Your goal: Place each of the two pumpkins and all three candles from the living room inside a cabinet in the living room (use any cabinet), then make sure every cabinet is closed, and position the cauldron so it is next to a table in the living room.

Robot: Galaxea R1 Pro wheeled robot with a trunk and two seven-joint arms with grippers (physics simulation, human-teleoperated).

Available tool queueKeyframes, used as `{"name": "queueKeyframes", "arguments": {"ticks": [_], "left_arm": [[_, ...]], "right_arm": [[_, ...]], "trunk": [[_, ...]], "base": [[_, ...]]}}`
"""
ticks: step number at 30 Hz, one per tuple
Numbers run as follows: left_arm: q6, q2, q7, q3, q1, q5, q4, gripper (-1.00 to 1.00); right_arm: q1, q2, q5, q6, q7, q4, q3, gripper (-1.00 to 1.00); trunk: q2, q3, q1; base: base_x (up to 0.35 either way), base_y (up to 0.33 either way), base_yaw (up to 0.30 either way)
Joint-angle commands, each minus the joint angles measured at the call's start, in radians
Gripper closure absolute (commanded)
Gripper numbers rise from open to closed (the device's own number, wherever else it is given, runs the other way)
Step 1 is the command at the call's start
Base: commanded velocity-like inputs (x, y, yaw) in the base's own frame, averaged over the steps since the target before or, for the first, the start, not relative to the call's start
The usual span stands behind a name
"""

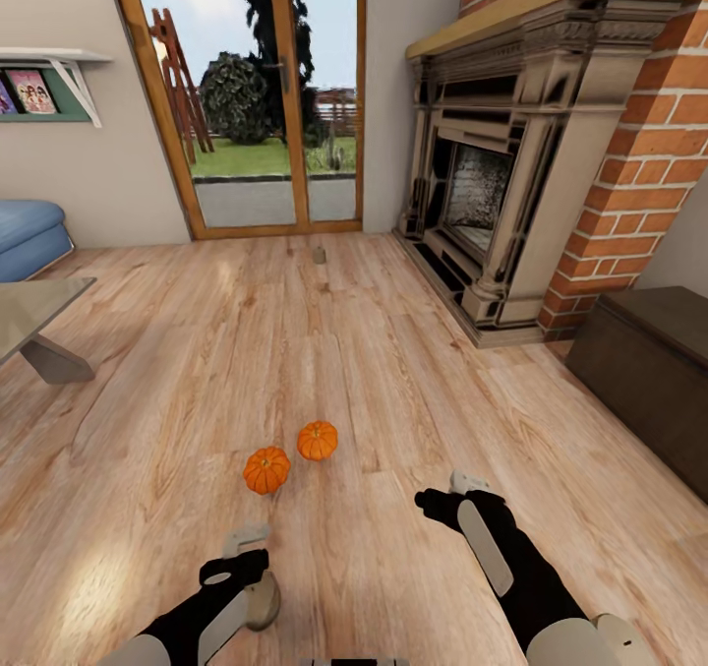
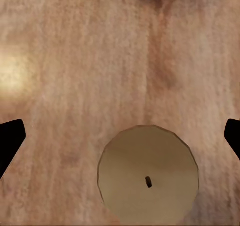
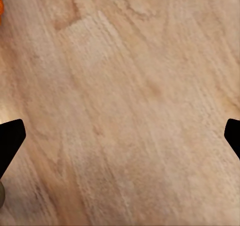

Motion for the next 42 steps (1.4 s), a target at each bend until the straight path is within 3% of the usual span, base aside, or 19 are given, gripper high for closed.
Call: {"name": "queueKeyframes", "arguments": {"ticks": [1, 4, 23, 34, 42], "left_arm": [[-0.002, 0.006, 0.006, -0.008, 0.0, 0.01, -0.003, -1.0], [-0.002, 0.008, 0.005, -0.008, 0.0, 0.009, -0.003, -1.0], [-0.004, 0.006, -0.007, -0.016, 0.001, 0.009, -0.006, -1.0], [-0.008, -0.014, -0.01, -0.02, 0.001, 0.008, -0.008, -1.0], [-0.012, -0.015, -0.01, -0.02, 0.001, 0.008, -0.008, -1.0]], "right_arm": [[0.0, 0.0, -0.01, 0.001, -0.01, -0.002, 0.001, -1.0], [0.0, -0.001, -0.011, 0.001, -0.01, -0.002, 0.001, -1.0], [0.0, -0.009, -0.012, 0.002, -0.008, -0.003, 0.001, -1.0], [0.0, -0.005, -0.012, 0.001, -0.007, -0.002, 0.001, -1.0], [0.0, -0.007, -0.012, 0.002, -0.005, -0.002, 0.001, -1.0]], "trunk": [[0.0, -0.001, 0.0], [0.0, -0.001, 0.0], [-0.005, -0.074, 0.008], [-0.005, -0.074, 0.008], [-0.007, -0.105, 0.012]], "base": [[0.0, 0.0, 0.0], [0.0, 0.0, 0.0], [0.0, 0.0, 0.0], [0.0, 0.0, 0.0], [0.0, 0.0, 0.0]]}}
